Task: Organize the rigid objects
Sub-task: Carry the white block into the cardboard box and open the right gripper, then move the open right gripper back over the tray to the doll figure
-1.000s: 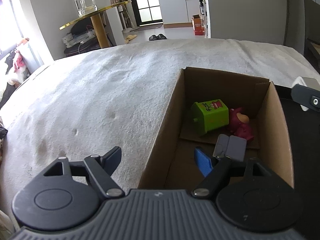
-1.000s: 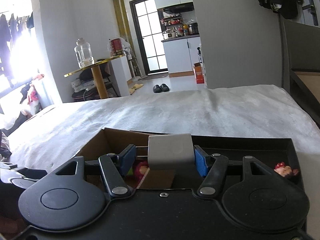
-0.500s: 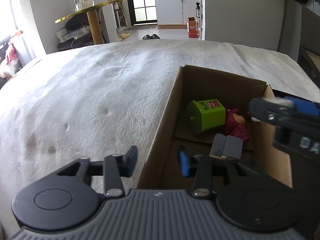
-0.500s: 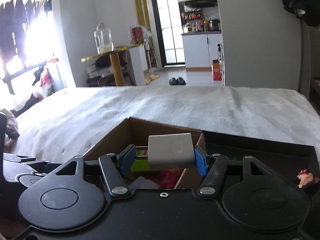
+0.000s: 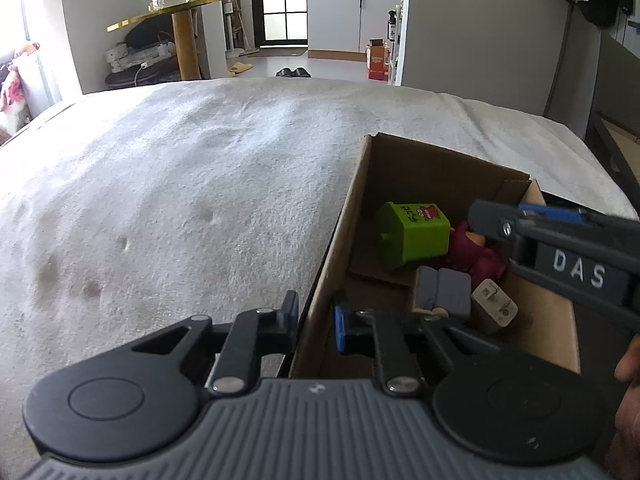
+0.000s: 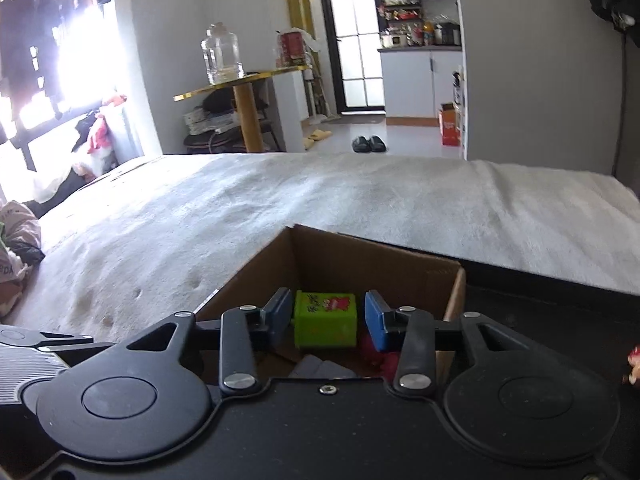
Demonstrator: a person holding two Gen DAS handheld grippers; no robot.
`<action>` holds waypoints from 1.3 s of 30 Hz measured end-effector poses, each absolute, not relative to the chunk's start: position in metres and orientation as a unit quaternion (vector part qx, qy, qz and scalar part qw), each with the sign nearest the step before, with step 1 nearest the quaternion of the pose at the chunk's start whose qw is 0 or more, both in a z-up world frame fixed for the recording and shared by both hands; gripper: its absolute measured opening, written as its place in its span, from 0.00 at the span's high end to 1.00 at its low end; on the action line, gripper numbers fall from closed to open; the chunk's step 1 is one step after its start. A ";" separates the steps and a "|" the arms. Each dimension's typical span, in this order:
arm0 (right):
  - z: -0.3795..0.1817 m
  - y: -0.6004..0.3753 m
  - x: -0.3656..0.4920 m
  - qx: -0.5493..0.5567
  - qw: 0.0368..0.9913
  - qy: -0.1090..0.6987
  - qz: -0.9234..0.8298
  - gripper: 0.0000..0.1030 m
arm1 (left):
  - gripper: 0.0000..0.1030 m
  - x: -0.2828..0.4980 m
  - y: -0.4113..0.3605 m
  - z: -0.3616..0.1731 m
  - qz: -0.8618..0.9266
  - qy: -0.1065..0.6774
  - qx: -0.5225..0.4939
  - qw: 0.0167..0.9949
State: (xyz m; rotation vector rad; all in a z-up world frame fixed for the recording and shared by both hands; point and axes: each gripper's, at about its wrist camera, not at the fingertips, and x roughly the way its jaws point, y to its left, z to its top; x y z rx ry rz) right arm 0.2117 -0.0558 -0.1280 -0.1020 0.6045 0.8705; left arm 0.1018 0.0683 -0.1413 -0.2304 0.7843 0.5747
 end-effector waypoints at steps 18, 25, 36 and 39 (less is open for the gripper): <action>-0.122 -0.076 0.211 -0.029 0.872 0.299 0.387 0.18 | 0.75 0.111 0.063 -0.137 0.291 0.389 -0.097 0.869; -0.124 -0.100 0.224 -0.014 0.884 0.305 0.355 0.09 | 0.49 0.119 0.052 -0.134 0.310 0.389 -0.069 0.865; -0.142 -0.134 0.246 -0.013 0.899 0.320 0.299 0.00 | 0.34 0.137 0.034 -0.135 0.334 0.404 -0.018 0.851; -0.148 -0.141 0.251 -0.012 0.900 0.326 0.290 0.00 | 0.32 0.141 0.029 -0.135 0.338 0.405 -0.008 0.850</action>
